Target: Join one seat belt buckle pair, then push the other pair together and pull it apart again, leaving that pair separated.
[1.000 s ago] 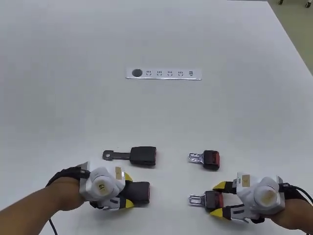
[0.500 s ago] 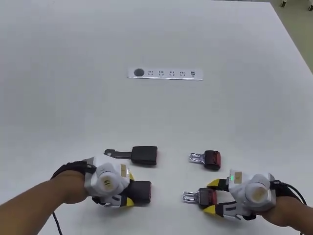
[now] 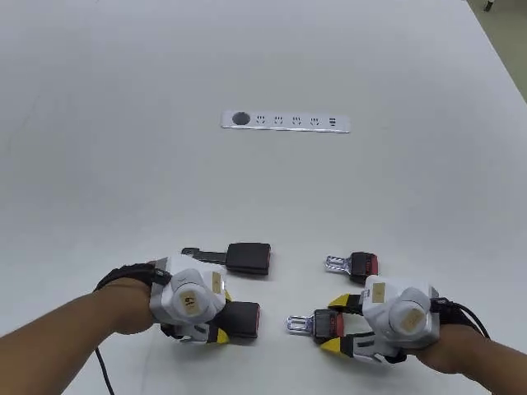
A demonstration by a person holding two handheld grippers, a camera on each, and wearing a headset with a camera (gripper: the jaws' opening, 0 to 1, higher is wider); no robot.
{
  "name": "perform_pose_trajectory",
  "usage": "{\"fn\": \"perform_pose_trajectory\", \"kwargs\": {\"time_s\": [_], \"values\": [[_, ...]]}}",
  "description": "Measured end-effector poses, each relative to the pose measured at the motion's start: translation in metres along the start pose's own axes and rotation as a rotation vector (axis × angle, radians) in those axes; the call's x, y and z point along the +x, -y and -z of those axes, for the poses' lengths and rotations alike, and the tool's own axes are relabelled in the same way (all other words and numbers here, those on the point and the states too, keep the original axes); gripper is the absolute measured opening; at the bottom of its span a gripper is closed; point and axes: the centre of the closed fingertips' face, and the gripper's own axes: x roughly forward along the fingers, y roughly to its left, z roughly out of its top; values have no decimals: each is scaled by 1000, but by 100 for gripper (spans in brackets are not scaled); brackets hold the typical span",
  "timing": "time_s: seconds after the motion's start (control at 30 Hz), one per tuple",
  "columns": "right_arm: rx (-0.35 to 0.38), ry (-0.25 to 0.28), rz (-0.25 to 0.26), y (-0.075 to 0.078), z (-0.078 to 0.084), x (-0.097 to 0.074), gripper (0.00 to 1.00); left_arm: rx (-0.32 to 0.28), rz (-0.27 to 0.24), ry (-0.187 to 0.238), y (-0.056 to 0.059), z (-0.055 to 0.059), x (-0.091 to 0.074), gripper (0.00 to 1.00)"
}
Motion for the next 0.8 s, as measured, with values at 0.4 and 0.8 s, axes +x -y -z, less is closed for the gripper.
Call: {"fn": "perform_pose_trajectory", "kwargs": {"time_s": [0.4, 0.8], "values": [[-18, 33, -6, -7, -22, 26, 35, 2, 3, -19, 1, 1, 0, 35], [-25, 66, -9, -21, -38, 47, 35, 7, 6, -34, 0, 2, 2, 35]]}}
